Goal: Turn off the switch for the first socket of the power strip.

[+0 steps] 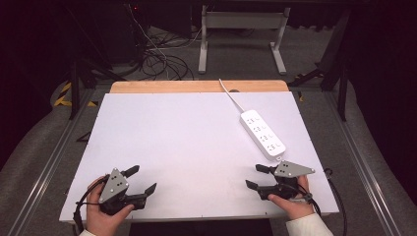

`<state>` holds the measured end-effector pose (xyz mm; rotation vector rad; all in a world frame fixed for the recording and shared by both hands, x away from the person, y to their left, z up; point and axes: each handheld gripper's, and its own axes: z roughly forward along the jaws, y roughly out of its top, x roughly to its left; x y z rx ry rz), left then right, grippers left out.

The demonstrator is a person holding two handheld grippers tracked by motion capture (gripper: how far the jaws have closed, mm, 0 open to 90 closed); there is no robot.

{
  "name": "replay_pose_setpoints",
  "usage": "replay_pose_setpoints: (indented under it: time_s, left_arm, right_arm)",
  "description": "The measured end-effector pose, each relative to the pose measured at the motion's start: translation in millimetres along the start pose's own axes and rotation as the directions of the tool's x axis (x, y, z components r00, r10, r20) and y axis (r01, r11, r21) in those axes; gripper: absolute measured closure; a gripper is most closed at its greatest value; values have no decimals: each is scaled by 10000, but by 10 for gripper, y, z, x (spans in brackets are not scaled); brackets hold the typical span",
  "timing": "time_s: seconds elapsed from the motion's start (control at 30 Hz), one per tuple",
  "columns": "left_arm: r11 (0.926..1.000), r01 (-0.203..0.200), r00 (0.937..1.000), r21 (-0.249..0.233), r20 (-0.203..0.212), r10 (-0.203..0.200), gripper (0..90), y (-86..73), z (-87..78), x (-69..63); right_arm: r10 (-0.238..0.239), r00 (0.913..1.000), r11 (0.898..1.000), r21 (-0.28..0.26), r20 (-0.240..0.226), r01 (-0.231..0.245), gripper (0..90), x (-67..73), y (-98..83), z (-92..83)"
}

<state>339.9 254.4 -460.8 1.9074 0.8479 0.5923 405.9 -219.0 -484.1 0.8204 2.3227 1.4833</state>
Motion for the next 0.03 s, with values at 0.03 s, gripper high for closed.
replay_pose_setpoints:
  time_s: [0.03]
  left_arm:
    - [10000,16,10000,-50,61,-16,196,-3,-2,11]
  right_arm:
    - [-9,10000,10000,-5,50,9,308,-1,2,-1]
